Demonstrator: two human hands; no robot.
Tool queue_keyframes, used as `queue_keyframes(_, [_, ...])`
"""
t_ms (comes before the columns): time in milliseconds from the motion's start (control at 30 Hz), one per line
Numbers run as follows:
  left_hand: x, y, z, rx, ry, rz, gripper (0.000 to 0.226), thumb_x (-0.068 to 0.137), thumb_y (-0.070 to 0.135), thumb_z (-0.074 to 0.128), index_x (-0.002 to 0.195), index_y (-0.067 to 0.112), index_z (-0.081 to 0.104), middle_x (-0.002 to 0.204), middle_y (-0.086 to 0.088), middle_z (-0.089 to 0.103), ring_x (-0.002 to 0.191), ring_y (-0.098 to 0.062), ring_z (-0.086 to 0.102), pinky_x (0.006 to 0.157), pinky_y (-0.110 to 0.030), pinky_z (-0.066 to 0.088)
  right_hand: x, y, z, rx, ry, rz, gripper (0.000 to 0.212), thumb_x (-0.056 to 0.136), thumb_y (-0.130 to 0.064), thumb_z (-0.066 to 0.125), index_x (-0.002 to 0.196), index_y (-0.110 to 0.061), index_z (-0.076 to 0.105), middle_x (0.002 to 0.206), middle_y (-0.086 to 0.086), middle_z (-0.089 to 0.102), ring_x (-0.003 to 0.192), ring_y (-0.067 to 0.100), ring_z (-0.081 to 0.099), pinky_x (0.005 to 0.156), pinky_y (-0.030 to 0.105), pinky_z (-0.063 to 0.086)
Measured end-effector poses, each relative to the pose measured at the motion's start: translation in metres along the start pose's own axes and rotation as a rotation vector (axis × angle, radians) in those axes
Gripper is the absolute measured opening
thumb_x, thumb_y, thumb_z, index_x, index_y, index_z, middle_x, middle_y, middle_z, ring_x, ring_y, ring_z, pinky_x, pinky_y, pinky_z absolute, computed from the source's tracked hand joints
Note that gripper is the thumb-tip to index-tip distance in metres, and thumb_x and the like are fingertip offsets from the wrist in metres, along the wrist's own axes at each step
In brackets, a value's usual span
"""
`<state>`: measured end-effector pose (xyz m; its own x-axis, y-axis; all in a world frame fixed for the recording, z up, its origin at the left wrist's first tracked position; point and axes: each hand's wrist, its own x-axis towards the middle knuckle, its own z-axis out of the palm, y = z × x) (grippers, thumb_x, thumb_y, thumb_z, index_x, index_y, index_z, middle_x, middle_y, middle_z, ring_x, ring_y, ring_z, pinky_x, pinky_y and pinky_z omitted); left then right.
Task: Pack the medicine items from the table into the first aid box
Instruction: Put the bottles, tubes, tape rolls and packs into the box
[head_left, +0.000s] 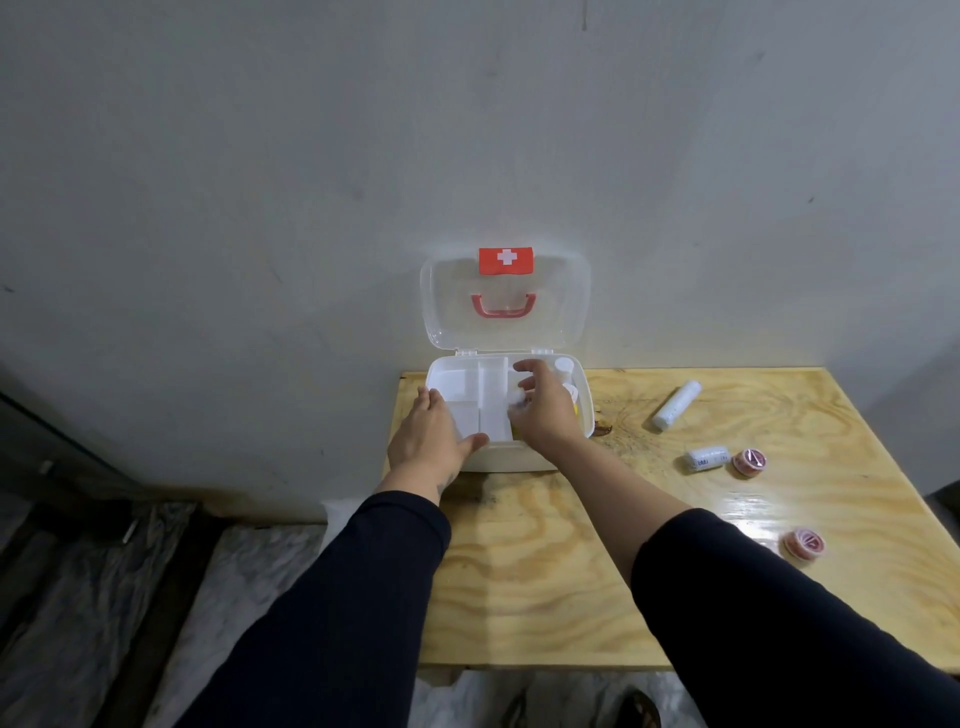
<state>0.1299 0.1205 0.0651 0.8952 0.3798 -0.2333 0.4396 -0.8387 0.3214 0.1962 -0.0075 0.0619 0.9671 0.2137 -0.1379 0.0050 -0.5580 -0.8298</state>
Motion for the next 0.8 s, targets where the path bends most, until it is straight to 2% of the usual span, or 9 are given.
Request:
queue_keyframes(100, [0.001,0.000,0.000,0.005,-0.014,-0.003,0.097,0.087,0.055,0.059,0.155,0.008,0.008,0.164,-0.003,0.002,0.148,-0.023,0.021,0.105,-0.038,0.042,-0.001,0.000,0.001,-0.046,-0.011,-0.022,0.050,0.085,0.001,0.055,0.129,-0.020,0.043,0.126,0.010,0.055,0.103,0.022,0.055,0.067,0.029,0.050])
queue_keyframes(200, [0.004,0.001,-0.003,0.033,-0.052,-0.014,0.099,0.086,0.057,0.058,0.154,0.007,0.007,0.164,-0.004,0.003,0.148,-0.023,0.020,0.108,-0.038,0.039,-0.002,-0.005,-0.004,-0.076,-0.018,-0.063,0.048,0.086,0.000,0.057,0.129,-0.019,0.047,0.131,0.008,0.055,0.115,0.023,0.056,0.073,0.029,0.051])
queue_keyframes(333, [0.006,0.014,-0.019,0.143,-0.097,-0.004,0.099,0.086,0.056,0.060,0.154,0.007,0.007,0.163,-0.007,0.010,0.145,-0.027,0.026,0.108,-0.039,0.038,0.000,-0.018,-0.026,-0.148,0.028,-0.178,0.040,0.085,-0.002,0.058,0.121,-0.016,0.056,0.127,0.005,0.061,0.119,0.019,0.056,0.097,0.031,0.048])
queue_keyframes(400, [0.006,0.029,-0.028,0.150,-0.085,0.080,0.092,0.090,0.051,0.059,0.154,0.009,0.008,0.163,-0.005,0.011,0.146,-0.026,0.024,0.109,-0.039,0.036,-0.001,-0.020,-0.042,-0.185,0.056,-0.226,0.036,0.085,-0.001,0.057,0.119,-0.014,0.059,0.124,0.006,0.062,0.116,0.019,0.057,0.097,0.027,0.045])
queue_keyframes(467, [0.005,0.050,-0.035,0.106,-0.052,0.202,0.078,0.094,0.043,0.055,0.153,0.012,0.016,0.161,-0.003,0.019,0.146,-0.023,0.026,0.110,-0.039,0.034,-0.004,-0.018,-0.062,-0.241,0.080,-0.262,0.034,0.085,0.000,0.054,0.117,-0.011,0.061,0.120,0.008,0.063,0.112,0.021,0.058,0.092,0.023,0.043])
queue_keyframes(600, [0.004,0.102,-0.034,0.040,-0.053,0.373,0.054,0.096,0.031,0.050,0.147,0.019,0.035,0.153,0.000,0.037,0.138,-0.025,0.038,0.105,-0.038,0.038,-0.006,0.016,-0.106,-0.305,0.131,-0.198,0.037,0.081,0.004,0.052,0.112,-0.011,0.064,0.116,0.010,0.064,0.109,0.023,0.058,0.095,0.030,0.045])
queue_keyframes(700, [0.005,0.136,-0.015,0.054,-0.108,0.459,0.051,0.097,0.030,0.048,0.146,0.020,0.038,0.152,0.000,0.038,0.136,-0.025,0.041,0.107,-0.039,0.040,-0.009,0.052,-0.137,-0.390,0.159,-0.129,0.039,0.079,0.006,0.052,0.111,-0.013,0.065,0.116,0.009,0.065,0.110,0.024,0.059,0.101,0.040,0.043])
queue_keyframes(800, [0.003,0.162,0.008,0.087,-0.186,0.497,0.051,0.098,0.029,0.046,0.147,0.019,0.036,0.153,0.000,0.038,0.136,-0.024,0.042,0.106,-0.038,0.040,-0.014,0.088,-0.163,-0.495,0.061,-0.018,0.044,0.080,0.006,0.053,0.119,-0.012,0.062,0.124,0.009,0.060,0.110,0.027,0.058,0.092,0.031,0.047])
